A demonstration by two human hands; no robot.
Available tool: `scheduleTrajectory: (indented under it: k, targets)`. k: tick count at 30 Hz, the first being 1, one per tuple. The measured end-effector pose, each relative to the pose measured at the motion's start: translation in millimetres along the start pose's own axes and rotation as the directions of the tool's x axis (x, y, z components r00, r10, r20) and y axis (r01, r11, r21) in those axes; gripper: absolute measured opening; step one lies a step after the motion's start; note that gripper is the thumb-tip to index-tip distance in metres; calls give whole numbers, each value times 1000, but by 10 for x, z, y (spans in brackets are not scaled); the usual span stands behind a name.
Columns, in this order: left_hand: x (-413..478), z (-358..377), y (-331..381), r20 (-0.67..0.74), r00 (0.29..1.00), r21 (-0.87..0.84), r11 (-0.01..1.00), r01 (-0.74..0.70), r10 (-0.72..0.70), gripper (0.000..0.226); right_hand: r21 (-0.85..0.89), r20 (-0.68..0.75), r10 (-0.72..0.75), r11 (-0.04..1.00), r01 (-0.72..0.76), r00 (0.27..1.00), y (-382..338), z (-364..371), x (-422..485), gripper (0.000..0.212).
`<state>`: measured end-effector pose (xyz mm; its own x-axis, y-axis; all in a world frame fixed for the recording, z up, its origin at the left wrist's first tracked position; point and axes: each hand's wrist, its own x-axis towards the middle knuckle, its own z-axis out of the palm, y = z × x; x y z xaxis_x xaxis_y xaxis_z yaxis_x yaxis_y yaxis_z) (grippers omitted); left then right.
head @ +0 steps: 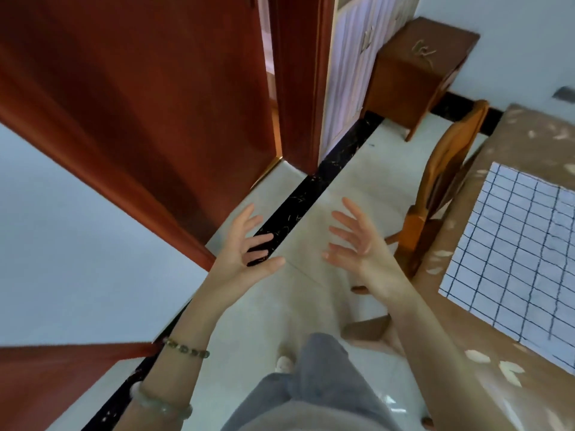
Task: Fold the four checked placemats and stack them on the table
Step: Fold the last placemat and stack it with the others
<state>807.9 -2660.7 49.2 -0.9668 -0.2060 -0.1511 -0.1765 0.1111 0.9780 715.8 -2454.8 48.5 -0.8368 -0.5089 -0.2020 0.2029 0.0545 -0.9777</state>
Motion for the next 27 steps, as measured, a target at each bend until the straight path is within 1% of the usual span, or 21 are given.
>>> scheduleTrajectory:
  k: [8,15,20,24,27]
  targets:
    - [1358,-183,8,145,989,-2,1000,4,-4,101,-10,-137,-12,1000,11,991,-97,-241,1068,86]
    - [2856,-95,245,246,969,12,999,-33,29,102,30,-242,-7,999,15,970,-299,-740,2148,89]
    - [3678,84,474,333,941,17,997,-70,61,96,48,-320,-7,999,24,947,-508,-1130,2652,91]
    - [4269,253,584,404,913,25,997,-77,61,99,46,-372,5,999,13,928,-623,-1389,2979,90]
    - [4704,423,637,481,875,28,997,-78,55,102,60,-455,14,998,15,890,-662,-1581,3157,91]
